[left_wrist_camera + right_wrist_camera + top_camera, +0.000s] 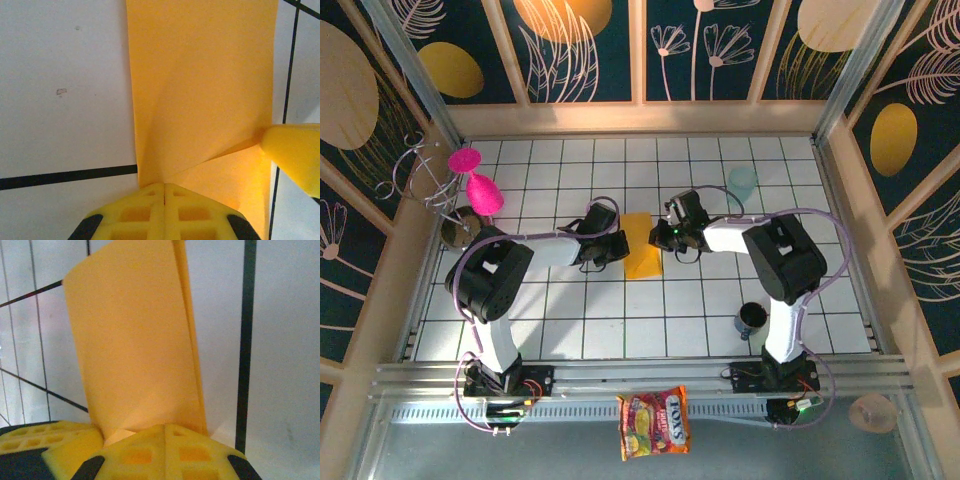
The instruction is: Fold a paper plane with a square sheet of paper (pick it up from the middle)
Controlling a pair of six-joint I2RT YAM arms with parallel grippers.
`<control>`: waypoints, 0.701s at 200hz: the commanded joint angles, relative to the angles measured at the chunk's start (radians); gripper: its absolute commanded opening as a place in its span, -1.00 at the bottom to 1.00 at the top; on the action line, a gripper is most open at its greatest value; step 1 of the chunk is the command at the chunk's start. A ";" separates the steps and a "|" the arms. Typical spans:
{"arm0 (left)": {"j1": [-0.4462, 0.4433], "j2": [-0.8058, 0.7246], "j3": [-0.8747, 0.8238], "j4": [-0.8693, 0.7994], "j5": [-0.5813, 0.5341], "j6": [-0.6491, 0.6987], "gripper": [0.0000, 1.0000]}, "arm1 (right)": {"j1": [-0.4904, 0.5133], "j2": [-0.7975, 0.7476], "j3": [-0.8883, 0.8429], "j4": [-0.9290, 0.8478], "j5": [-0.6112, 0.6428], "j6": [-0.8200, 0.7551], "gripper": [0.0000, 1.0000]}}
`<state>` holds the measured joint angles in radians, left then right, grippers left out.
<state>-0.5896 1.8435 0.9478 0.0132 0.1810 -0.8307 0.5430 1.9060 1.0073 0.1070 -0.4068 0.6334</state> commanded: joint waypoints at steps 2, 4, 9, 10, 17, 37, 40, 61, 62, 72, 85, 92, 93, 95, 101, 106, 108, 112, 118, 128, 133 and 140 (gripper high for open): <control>0.002 0.030 0.009 -0.087 -0.039 0.021 -1.00 | 0.037 -0.076 -0.012 0.027 0.011 -0.034 -0.89; 0.002 0.031 0.009 -0.087 -0.039 0.021 -1.00 | 0.040 -0.075 -0.014 0.027 0.011 -0.031 -0.89; 0.001 0.031 0.010 -0.087 -0.037 0.021 -1.00 | 0.046 -0.075 -0.015 0.027 0.010 -0.023 -0.89; 0.002 0.032 0.010 -0.087 -0.037 0.021 -1.00 | 0.047 -0.075 -0.016 0.028 0.009 -0.021 -0.89; 0.001 0.033 0.011 -0.087 -0.037 0.022 -1.00 | 0.057 -0.068 -0.019 0.039 0.000 -0.008 -0.90; 0.002 0.035 0.012 -0.088 -0.038 0.022 -1.00 | 0.081 -0.028 -0.022 0.058 -0.020 0.030 -0.89; 0.002 0.036 0.013 -0.088 -0.038 0.024 -1.00 | 0.082 -0.021 -0.021 0.059 -0.023 0.035 -0.90; 0.001 0.035 0.015 -0.096 -0.040 0.028 -1.00 | 0.077 0.008 -0.029 0.070 -0.027 0.060 -0.91; 0.001 0.035 0.015 -0.097 -0.041 0.027 -1.00 | 0.077 0.010 -0.030 0.071 -0.027 0.060 -0.91; 0.001 0.034 0.014 -0.100 -0.041 0.032 -1.00 | 0.067 0.013 -0.034 0.071 -0.023 0.060 -0.91; 0.001 0.033 0.013 -0.103 -0.044 0.034 -1.00 | 0.050 0.020 -0.037 0.070 -0.022 0.057 -0.91; 0.002 0.034 0.012 -0.105 -0.046 0.034 -1.00 | 0.043 0.025 -0.036 0.066 -0.018 0.051 -0.91; 0.001 0.033 0.012 -0.105 -0.045 0.034 -1.00 | 0.041 0.025 -0.036 0.064 -0.016 0.050 -0.91; 0.001 0.034 0.012 -0.105 -0.047 0.036 -1.00 | 0.040 0.026 -0.036 0.060 -0.012 0.050 -0.91; 0.002 0.035 0.012 -0.107 -0.050 0.035 -1.00 | 0.036 0.031 -0.033 0.044 0.008 0.046 -0.91; 0.002 0.036 0.011 -0.110 -0.053 0.035 -1.00 | 0.034 0.034 -0.031 0.031 0.026 0.043 -0.92; 0.002 0.036 0.011 -0.110 -0.055 0.034 -1.00 | 0.032 0.034 -0.031 0.025 0.032 0.043 -0.92; 0.002 0.037 0.009 -0.111 -0.057 0.033 -1.00 | 0.030 0.036 -0.032 0.017 0.041 0.044 -0.92; 0.001 0.036 0.005 -0.113 -0.061 0.031 -1.00 | 0.023 0.035 -0.033 0.008 0.052 0.048 -0.92; 0.001 0.034 -0.003 -0.114 -0.071 0.031 -1.00 | 0.010 0.030 -0.048 0.006 0.069 0.058 -0.93; 0.001 0.034 -0.006 -0.114 -0.074 0.031 -1.00 | 0.010 0.022 -0.058 0.009 0.074 0.064 -0.93; 0.001 0.032 -0.010 -0.116 -0.079 0.031 -1.00 | 0.009 0.011 -0.070 0.017 0.081 0.073 -0.92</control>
<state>-0.5896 1.8469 0.9596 -0.0055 0.1711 -0.8135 0.5732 1.9255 0.9802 0.1513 -0.4076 0.6830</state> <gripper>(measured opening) 0.059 0.054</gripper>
